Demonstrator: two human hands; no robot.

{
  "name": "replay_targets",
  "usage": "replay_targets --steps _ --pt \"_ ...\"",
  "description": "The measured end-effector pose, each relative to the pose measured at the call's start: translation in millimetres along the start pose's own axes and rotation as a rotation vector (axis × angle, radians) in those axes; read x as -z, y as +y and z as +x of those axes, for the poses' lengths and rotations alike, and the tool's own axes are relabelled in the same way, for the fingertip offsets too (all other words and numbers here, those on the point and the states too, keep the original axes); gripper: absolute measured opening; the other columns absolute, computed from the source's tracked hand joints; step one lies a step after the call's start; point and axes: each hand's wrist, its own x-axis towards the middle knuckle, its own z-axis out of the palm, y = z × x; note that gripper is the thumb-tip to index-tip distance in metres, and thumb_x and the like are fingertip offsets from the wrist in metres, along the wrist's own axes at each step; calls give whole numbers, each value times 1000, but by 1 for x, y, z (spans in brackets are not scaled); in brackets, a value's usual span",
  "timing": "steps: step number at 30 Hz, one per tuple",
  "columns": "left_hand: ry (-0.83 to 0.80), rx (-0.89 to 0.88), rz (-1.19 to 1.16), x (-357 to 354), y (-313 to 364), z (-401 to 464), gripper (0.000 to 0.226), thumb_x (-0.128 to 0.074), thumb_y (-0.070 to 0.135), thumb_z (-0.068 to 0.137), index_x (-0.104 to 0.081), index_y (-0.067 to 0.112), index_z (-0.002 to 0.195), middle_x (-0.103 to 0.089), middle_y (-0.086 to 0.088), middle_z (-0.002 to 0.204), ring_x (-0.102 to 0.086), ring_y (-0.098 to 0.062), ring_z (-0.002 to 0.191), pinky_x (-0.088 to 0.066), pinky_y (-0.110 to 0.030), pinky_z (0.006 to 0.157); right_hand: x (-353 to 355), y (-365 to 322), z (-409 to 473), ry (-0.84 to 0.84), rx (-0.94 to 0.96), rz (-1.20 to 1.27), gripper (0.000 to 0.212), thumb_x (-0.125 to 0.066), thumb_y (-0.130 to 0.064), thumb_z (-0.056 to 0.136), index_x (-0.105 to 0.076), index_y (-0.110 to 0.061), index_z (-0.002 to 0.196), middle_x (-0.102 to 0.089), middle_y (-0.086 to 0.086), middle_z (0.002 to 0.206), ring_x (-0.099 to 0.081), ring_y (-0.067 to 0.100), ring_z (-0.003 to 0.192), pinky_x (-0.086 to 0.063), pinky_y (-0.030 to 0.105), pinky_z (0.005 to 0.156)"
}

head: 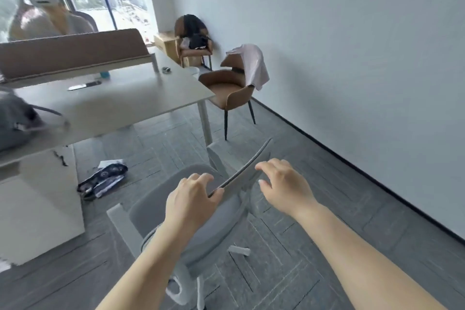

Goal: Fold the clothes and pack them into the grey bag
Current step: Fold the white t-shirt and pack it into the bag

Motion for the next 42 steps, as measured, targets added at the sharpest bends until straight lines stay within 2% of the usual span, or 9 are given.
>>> replay_targets --steps 3,6,9,13,17,20,25,31,42 --pt "29 37 -15 -14 5 4 48 -52 58 88 -55 31 128 -60 8 122 -54 -17 114 -48 -33 85 -11 12 28 -59 110 -10 37 -60 -28 90 -57 -21 126 -60 0 119 -51 22 112 -50 37 87" --pt "-7 39 -10 -29 12 13 45 -54 58 85 -57 33 123 -60 10 116 -55 -17 111 -48 -33 84 -23 28 48 -120 197 -43 47 -64 -37 86 -55 -23 129 -55 -2 126 -45 21 121 -41 37 102" --pt "-48 54 52 -38 15 19 34 -54 54 83 -61 33 107 -59 11 102 -58 -17 101 -48 -30 76 -29 46 68 -171 259 -66 52 -65 -42 82 -55 -26 130 -52 -5 128 -39 19 130 -32 37 108" --pt "-62 71 138 -47 9 23 35 -49 58 83 -59 32 105 -59 10 97 -60 -15 93 -49 -30 73 -38 68 98 -251 367 -71 49 -63 -49 80 -58 -30 124 -56 -13 120 -42 12 126 -26 36 115" --pt "-51 68 175 -47 2 38 41 -50 65 81 -60 36 108 -61 11 99 -59 -13 95 -44 -28 73 -55 83 124 -185 488 -8 37 -62 -53 76 -65 -31 105 -62 -16 98 -53 12 100 -36 35 103" --pt "-38 100 197 -42 -3 51 46 -50 70 79 -62 39 111 -63 12 102 -61 -12 96 -46 -27 76 -64 83 138 -112 510 88 37 -57 -65 75 -63 -33 92 -57 -17 85 -49 10 87 -35 28 91" --pt "-30 202 217 -36 -13 77 49 -55 75 76 -65 40 109 -66 12 100 -63 -10 93 -44 -25 76 -81 77 178 -140 557 148 42 -53 -70 73 -64 -32 88 -57 -14 82 -52 14 84 -34 32 90" --pt "-44 293 222 -29 -36 120 49 -57 75 75 -69 34 100 -70 9 93 -63 -13 91 -45 -27 77 -107 63 233 -139 585 189 44 -53 -72 72 -64 -32 87 -56 -14 83 -49 14 83 -24 26 88" --pt "-59 275 255 -5 -121 208 55 -58 74 73 -70 24 93 -71 2 85 -63 -19 86 -40 -26 69 -143 10 331 -112 584 226 37 -56 -68 71 -60 -33 81 -54 -19 80 -45 9 83 -23 25 85"
